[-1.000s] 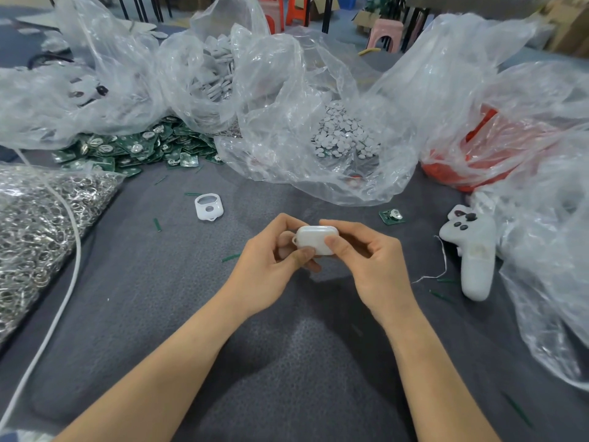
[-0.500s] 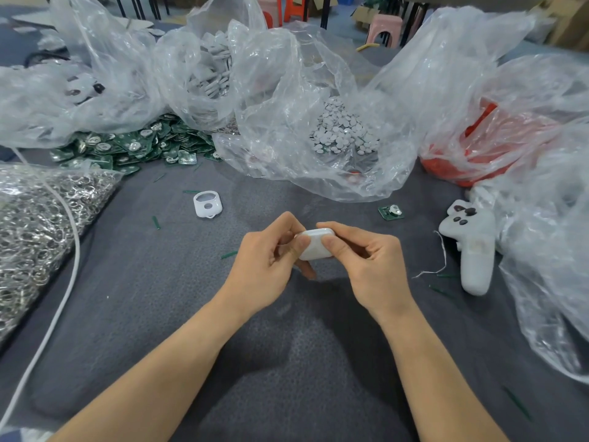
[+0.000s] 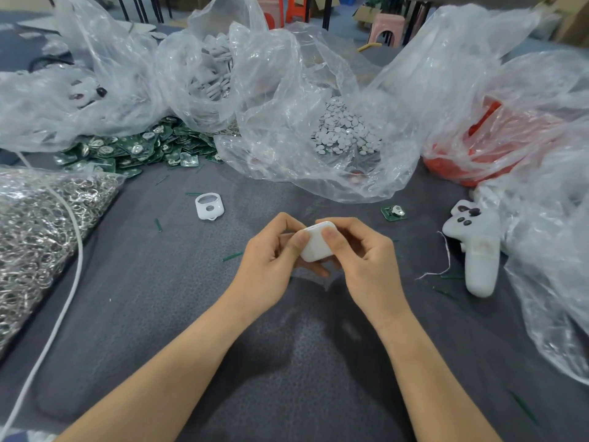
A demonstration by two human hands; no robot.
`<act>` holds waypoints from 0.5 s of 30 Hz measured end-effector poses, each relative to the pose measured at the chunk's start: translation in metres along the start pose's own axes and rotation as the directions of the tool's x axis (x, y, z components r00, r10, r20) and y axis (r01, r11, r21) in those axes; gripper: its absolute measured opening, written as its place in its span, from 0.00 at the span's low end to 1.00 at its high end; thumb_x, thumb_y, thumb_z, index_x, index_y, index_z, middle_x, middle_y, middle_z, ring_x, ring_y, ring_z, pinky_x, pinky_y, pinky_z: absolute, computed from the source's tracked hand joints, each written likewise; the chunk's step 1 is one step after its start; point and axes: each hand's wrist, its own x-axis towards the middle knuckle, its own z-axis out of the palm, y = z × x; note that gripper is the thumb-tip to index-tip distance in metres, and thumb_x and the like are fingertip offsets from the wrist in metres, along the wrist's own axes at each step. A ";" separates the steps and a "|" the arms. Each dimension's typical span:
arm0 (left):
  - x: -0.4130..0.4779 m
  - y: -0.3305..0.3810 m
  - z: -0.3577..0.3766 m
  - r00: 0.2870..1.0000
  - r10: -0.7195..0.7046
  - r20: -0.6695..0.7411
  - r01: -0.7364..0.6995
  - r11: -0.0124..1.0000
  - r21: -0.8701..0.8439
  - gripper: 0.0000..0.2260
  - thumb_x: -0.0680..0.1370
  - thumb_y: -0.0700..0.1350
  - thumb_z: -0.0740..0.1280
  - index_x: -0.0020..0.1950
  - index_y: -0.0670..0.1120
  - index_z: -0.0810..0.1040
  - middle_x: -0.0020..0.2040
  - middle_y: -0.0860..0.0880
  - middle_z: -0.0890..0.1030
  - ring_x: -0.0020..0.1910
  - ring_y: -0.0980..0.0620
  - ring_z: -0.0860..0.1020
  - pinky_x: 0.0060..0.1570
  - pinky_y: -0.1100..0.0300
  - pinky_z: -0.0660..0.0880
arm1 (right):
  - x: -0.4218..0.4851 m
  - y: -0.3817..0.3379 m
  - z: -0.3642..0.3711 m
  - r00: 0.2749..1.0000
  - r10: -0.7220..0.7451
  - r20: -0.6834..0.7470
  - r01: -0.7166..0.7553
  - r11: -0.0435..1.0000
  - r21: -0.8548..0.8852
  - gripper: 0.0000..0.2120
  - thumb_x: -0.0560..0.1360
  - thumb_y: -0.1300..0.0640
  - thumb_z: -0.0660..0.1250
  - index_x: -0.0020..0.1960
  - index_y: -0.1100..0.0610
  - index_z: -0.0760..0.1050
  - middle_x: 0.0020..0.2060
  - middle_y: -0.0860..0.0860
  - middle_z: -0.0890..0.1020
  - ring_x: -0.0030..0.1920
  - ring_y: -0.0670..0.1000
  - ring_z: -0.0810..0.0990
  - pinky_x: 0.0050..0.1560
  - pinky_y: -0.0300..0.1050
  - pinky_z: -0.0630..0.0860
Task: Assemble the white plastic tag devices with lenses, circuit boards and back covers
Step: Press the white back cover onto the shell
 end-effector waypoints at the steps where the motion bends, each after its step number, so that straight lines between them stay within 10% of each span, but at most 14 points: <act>1: 0.000 0.000 -0.001 1.000 0.001 0.006 -0.001 1.000 0.014 0.10 0.79 0.46 0.60 0.47 0.38 0.71 0.37 0.42 0.83 0.32 0.40 0.82 0.36 0.49 0.80 | -0.001 0.000 0.000 1.000 -0.009 0.017 0.010 1.000 -0.022 0.04 0.78 0.56 0.66 0.47 0.53 0.80 0.36 0.46 0.82 0.36 0.41 0.78 0.37 0.33 0.72; 10: -0.005 0.001 0.001 0.990 -0.065 0.122 0.048 0.989 0.137 0.16 0.77 0.53 0.61 0.44 0.40 0.67 0.28 0.47 0.81 0.17 0.53 0.73 0.19 0.63 0.67 | -0.003 0.002 0.003 0.994 -0.005 0.105 0.020 0.990 -0.137 0.09 0.77 0.54 0.58 0.43 0.56 0.73 0.30 0.54 0.75 0.29 0.54 0.73 0.30 0.51 0.71; 15: -0.006 0.001 0.001 0.997 -0.013 0.082 0.006 0.997 0.081 0.12 0.78 0.49 0.61 0.43 0.41 0.67 0.29 0.44 0.80 0.20 0.49 0.75 0.18 0.64 0.67 | -0.005 0.001 0.005 0.990 0.029 0.140 -0.027 1.000 -0.016 0.08 0.81 0.57 0.60 0.45 0.58 0.73 0.29 0.53 0.77 0.25 0.50 0.74 0.25 0.40 0.69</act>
